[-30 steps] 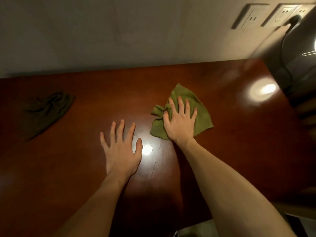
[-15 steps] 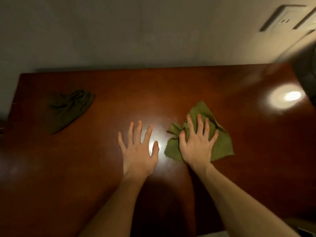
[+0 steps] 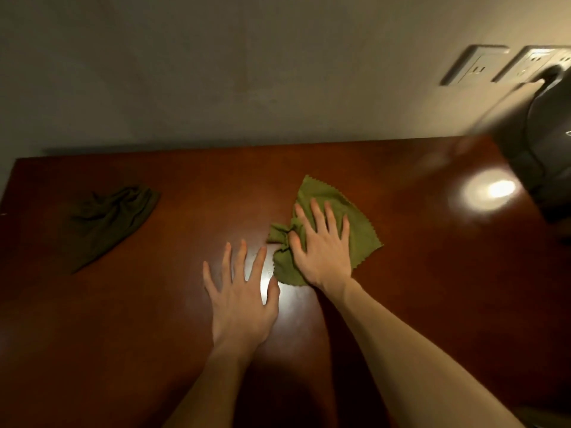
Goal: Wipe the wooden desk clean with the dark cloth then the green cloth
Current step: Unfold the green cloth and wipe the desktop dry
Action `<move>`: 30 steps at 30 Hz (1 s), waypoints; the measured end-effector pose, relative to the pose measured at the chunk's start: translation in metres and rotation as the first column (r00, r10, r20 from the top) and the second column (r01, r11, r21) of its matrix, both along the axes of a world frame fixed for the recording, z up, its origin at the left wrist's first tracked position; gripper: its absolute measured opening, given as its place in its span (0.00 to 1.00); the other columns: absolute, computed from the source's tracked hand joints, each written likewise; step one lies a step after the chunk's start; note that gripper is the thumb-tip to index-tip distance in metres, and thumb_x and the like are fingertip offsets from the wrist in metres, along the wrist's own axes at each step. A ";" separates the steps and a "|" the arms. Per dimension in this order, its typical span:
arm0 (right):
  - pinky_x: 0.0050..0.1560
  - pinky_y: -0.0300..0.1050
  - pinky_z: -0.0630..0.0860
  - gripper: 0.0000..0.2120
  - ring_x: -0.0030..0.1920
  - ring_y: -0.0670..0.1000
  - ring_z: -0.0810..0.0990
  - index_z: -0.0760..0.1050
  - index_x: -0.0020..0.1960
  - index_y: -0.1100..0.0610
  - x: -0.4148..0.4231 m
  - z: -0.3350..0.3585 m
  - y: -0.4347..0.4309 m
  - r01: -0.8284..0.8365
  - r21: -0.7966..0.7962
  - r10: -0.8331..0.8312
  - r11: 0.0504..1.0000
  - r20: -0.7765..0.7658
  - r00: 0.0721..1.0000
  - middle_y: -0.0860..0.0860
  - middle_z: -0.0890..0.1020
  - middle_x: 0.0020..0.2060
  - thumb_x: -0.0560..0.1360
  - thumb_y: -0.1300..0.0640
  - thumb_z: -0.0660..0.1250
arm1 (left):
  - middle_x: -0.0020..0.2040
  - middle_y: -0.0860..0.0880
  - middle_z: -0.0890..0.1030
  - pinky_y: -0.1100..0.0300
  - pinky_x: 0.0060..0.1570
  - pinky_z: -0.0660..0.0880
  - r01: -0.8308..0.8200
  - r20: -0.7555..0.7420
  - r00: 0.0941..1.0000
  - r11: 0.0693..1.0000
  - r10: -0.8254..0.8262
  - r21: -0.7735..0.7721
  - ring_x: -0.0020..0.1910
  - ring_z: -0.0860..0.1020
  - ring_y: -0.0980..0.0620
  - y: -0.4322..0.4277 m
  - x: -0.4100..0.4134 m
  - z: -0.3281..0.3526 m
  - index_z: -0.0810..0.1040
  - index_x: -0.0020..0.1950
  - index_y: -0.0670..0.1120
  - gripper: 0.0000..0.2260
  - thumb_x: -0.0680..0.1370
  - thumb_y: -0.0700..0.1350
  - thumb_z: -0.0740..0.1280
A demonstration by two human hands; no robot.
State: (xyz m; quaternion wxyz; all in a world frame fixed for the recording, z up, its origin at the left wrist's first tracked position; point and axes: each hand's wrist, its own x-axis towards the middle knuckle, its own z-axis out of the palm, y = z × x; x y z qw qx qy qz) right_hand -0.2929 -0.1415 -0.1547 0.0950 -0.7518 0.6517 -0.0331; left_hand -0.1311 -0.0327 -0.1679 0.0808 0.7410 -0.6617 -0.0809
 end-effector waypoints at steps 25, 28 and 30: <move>0.82 0.66 0.43 0.32 0.85 0.54 0.46 0.51 0.84 0.39 -0.025 -0.002 -0.028 0.013 0.012 -0.013 1.000 -0.037 0.999 0.47 0.54 0.85 0.82 0.33 0.45 | 0.86 0.47 0.56 0.32 0.80 0.42 -0.014 -0.043 0.999 0.998 0.012 -0.057 0.86 0.45 0.45 0.000 0.000 -0.004 0.58 0.85 0.58 0.29 0.84 0.63 0.49; 0.82 0.67 0.43 0.31 0.85 0.55 0.46 0.51 0.85 0.40 -0.020 -0.003 -0.027 0.025 0.014 -0.025 1.000 -0.035 0.999 0.48 0.53 0.85 0.83 0.33 0.44 | 0.86 0.47 0.56 0.33 0.80 0.42 -0.017 -0.048 0.999 0.999 0.015 -0.043 0.86 0.46 0.45 0.000 0.000 -0.002 0.58 0.85 0.58 0.29 0.84 0.63 0.50; 0.82 0.67 0.44 0.30 0.85 0.55 0.45 0.50 0.85 0.40 -0.019 -0.002 0.005 -0.003 0.002 0.003 1.000 -0.038 0.999 0.48 0.52 0.85 0.84 0.34 0.45 | 0.86 0.47 0.55 0.32 0.80 0.43 -0.013 -0.033 0.999 1.000 0.012 -0.025 0.86 0.47 0.45 0.000 0.001 -0.001 0.57 0.85 0.58 0.29 0.84 0.63 0.49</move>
